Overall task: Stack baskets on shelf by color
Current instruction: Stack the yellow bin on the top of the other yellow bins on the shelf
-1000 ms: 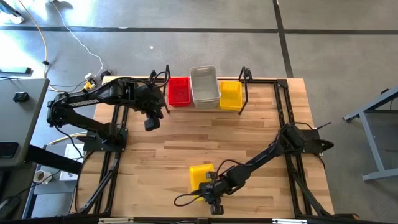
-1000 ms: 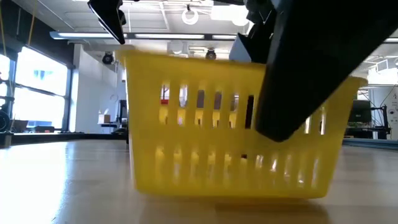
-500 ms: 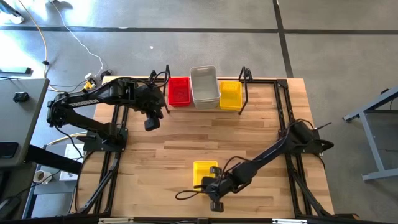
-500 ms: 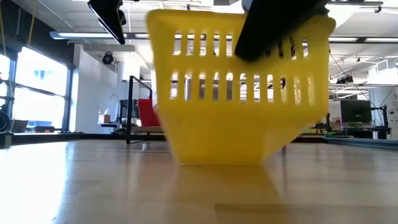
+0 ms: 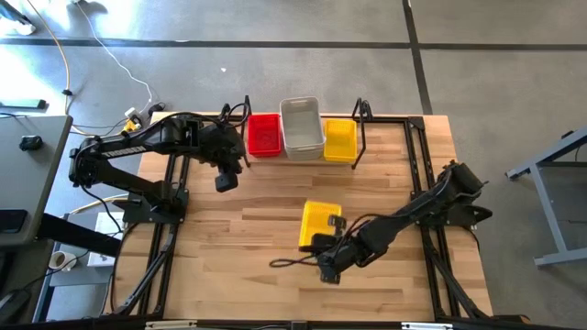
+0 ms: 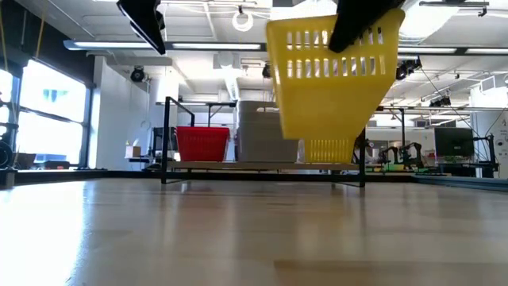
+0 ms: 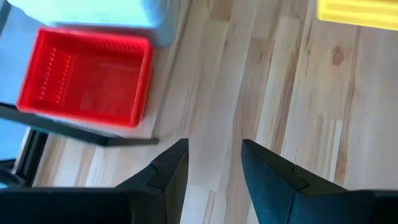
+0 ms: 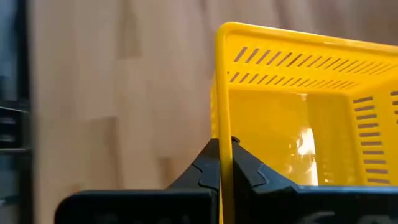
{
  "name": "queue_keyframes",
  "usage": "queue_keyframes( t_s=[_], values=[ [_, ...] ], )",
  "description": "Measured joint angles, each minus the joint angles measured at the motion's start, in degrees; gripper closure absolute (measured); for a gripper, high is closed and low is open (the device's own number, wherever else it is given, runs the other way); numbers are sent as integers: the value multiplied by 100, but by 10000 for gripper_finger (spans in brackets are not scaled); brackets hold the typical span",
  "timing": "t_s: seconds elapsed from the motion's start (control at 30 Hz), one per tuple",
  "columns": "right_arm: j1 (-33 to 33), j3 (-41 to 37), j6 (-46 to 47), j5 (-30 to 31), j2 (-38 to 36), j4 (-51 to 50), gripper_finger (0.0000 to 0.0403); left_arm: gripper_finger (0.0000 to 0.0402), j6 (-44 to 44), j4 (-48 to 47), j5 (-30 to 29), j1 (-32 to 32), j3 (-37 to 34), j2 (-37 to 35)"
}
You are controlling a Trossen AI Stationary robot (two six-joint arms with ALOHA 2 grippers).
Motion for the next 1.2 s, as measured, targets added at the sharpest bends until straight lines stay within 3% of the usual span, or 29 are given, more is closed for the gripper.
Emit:
queue_keyframes(
  t_s=[0.33, 0.6, 0.8, 0.93, 1.2],
  values=[
    [-479, -27, -616, 734, -849, -1587, 403, 264, 146, 1035, -7, 13, 0, 0],
    [-1296, -1373, -1381, 850, -2415, -1048, 403, 264, 618, 1732, -344, 13, 0, 0],
    [-2212, -1663, -2979, 872, -3319, -581, 403, 264, 844, 2057, -935, 88, 0, 0],
    [-2977, -1663, -4087, 589, -3547, -523, 403, 264, 846, 2260, -1032, 268, 0, 33],
    [-4388, -1679, -5512, -612, -3431, -131, 403, 264, 797, 2421, -1032, 709, 0, 75]
  ],
)
